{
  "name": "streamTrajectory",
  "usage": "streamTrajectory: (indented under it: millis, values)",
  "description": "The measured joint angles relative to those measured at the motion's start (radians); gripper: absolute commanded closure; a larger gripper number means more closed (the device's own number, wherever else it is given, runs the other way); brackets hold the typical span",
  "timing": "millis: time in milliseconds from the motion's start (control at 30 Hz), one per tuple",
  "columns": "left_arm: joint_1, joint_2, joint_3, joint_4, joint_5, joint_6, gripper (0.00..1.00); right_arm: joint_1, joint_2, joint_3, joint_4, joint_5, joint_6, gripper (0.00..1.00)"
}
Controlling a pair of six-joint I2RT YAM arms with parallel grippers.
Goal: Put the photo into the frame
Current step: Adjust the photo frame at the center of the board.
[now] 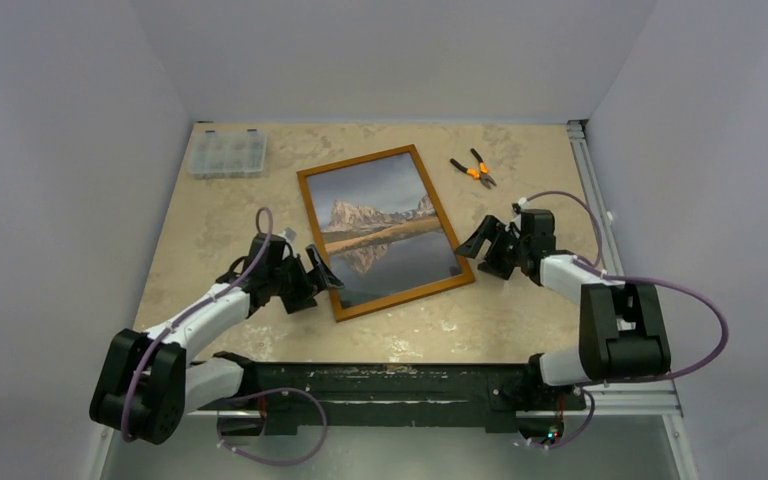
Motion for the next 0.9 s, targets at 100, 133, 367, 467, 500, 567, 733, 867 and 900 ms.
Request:
streamTrajectory:
  millis: [100,133,367,467,500,567,733,867,900]
  values:
    - [0.000,0.037,0.021,0.010,0.008,0.000,0.11,0.000,0.043,0.025,0.022,-0.025,-0.003,0.20]
    - [0.000,0.046,0.025,0.013,0.009,0.000,0.11,0.000,0.056,0.030,0.032,-0.035,-0.003,0.20]
    - [0.000,0.115,0.056,0.053,0.025,-0.001,0.13,-0.001,0.114,0.042,0.105,-0.101,-0.002,0.22]
    - [0.000,0.154,0.067,0.089,0.043,-0.004,0.13,-0.001,0.118,0.033,0.129,-0.119,-0.002,0.22]
    - [0.000,0.164,0.069,0.102,0.048,-0.009,0.13,-0.001,0.117,0.028,0.138,-0.122,-0.002,0.22]
    - [0.000,0.180,0.071,0.124,0.060,-0.018,0.14,-0.002,0.115,0.017,0.154,-0.128,-0.003,0.22]
    - [0.000,0.208,0.071,0.169,0.089,-0.029,0.14,-0.002,0.090,-0.026,0.188,-0.153,-0.007,0.22]
    - [0.000,0.214,0.071,0.180,0.095,-0.035,0.14,-0.004,0.061,-0.053,0.198,-0.156,-0.019,0.23]
    - [-0.002,0.216,0.071,0.182,0.095,-0.037,0.15,-0.005,0.049,-0.063,0.198,-0.156,-0.022,0.23]
